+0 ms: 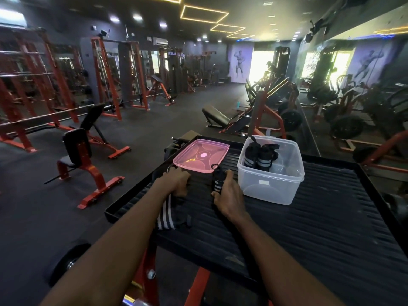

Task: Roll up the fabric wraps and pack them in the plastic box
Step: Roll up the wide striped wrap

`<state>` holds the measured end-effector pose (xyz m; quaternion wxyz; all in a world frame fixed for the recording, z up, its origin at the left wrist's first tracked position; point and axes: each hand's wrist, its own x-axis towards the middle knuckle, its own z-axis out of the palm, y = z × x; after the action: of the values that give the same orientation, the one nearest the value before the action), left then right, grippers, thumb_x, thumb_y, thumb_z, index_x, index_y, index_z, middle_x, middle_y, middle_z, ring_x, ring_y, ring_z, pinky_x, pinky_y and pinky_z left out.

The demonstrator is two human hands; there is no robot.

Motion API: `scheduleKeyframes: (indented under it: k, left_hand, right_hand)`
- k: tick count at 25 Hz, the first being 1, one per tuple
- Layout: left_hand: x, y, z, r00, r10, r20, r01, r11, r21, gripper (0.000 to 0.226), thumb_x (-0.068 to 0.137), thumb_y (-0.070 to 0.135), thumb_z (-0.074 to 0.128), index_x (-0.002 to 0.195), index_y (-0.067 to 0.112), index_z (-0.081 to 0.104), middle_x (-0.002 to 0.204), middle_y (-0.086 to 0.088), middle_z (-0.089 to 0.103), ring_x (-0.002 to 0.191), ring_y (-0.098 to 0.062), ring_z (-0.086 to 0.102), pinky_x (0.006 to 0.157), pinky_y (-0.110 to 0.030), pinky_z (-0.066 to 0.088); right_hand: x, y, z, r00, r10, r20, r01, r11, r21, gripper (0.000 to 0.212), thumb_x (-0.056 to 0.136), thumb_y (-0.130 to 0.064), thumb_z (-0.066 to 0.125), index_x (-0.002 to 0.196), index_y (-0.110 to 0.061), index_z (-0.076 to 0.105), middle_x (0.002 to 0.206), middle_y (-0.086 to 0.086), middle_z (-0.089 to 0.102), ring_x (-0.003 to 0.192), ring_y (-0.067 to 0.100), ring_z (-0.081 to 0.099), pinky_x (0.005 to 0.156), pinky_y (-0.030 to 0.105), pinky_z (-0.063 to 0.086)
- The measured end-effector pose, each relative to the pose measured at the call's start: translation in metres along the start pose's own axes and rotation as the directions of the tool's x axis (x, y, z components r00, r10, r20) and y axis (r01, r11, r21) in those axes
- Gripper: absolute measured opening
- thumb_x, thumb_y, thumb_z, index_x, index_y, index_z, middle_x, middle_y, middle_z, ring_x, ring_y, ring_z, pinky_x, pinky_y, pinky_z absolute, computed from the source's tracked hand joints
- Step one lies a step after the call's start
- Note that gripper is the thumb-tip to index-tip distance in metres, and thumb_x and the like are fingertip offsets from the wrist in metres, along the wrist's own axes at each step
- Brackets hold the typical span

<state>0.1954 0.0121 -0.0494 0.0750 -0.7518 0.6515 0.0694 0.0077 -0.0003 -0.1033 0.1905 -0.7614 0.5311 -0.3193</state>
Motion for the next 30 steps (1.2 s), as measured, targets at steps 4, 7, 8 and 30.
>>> scheduleKeyframes:
  k: [4, 7, 8, 30]
  left_hand:
    - [0.009, 0.000, 0.007, 0.981, 0.094, -0.171, -0.102, 0.994, -0.038, 0.042, 0.086, 0.013, 0.063, 0.127, 0.010, 0.058, 0.137, -0.014, 0.057, 0.123, -0.032, 0.054, 0.104, -0.041, 0.046]
    - [0.011, -0.001, 0.003, 0.968, 0.102, -0.231, -0.129, 0.986, -0.103, 0.027, 0.087, 0.007, 0.063, 0.114, 0.010, 0.065, 0.123, -0.013, 0.064, 0.109, -0.028, 0.062, 0.094, -0.039, 0.053]
    - [0.010, 0.000, 0.001, 0.966, 0.097, -0.239, -0.126, 0.986, -0.109, 0.024, 0.087, 0.006, 0.063, 0.110, 0.009, 0.066, 0.120, -0.013, 0.065, 0.107, -0.028, 0.063, 0.091, -0.038, 0.053]
    - [-0.011, 0.002, 0.005, 0.913, 0.128, -0.388, -0.237, 0.940, -0.248, 0.016, 0.082, -0.007, 0.059, 0.085, 0.004, 0.069, 0.091, -0.009, 0.068, 0.085, -0.024, 0.063, 0.079, -0.037, 0.057]
  right_hand:
    - [-0.005, -0.004, -0.009, 0.999, 0.006, 0.042, -0.004, 0.998, -0.056, 0.084, 0.086, -0.024, 0.074, 0.147, -0.009, 0.019, 0.128, 0.017, 0.058, 0.118, 0.033, 0.057, 0.096, 0.044, 0.051]
    - [-0.014, -0.016, -0.020, 0.999, -0.014, 0.039, 0.020, 0.985, -0.169, 0.083, 0.088, -0.040, 0.069, 0.148, -0.009, 0.022, 0.128, 0.017, 0.059, 0.119, 0.035, 0.057, 0.094, 0.044, 0.050]
    - [-0.017, -0.022, -0.024, 0.999, -0.036, 0.014, 0.038, 0.974, -0.222, 0.080, 0.087, -0.045, 0.067, 0.146, -0.010, 0.026, 0.127, 0.017, 0.060, 0.118, 0.035, 0.056, 0.093, 0.045, 0.049]
    - [0.007, -0.009, -0.035, 0.975, -0.159, 0.152, 0.176, 0.979, -0.106, 0.017, 0.084, -0.011, 0.063, 0.101, -0.012, 0.063, 0.109, 0.004, 0.048, 0.099, 0.021, 0.052, 0.084, 0.029, 0.044]
